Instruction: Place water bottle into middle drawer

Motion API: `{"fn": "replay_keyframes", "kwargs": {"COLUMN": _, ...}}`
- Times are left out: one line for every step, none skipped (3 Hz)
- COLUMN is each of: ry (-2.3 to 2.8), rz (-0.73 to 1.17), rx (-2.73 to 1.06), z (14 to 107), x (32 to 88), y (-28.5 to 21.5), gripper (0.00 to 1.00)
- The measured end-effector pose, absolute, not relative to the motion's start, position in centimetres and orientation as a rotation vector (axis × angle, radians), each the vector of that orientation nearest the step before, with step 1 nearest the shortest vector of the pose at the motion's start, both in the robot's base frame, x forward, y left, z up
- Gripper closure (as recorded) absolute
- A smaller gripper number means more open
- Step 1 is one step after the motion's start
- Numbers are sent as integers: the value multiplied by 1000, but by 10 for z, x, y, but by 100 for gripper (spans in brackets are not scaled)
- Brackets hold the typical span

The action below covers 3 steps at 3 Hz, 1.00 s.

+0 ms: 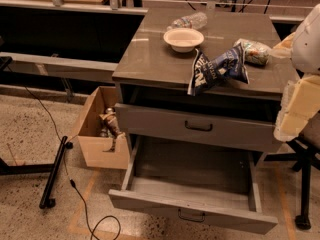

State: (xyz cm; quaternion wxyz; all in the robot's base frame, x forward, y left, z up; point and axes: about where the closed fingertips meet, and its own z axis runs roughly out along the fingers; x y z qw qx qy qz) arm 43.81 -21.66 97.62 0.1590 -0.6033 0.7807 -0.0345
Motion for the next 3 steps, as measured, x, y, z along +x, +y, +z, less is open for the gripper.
{"fn": "replay_keyframes", "kwargs": {"ry": 2232, "rz": -99, "rx": -1725, "z": 976, "x": 438, "y": -217, "gripper": 0}}
{"fn": "replay_keyframes", "kwargs": {"ry": 2225, "rz": -106, "rx": -1720, "z": 979, "x": 438, "y": -216, "gripper": 14}}
{"fn": "replay_keyframes", "kwargs": {"ry": 2221, "rz": -84, "rx": -1724, "z": 952, "x": 442, "y": -215, "gripper": 37}}
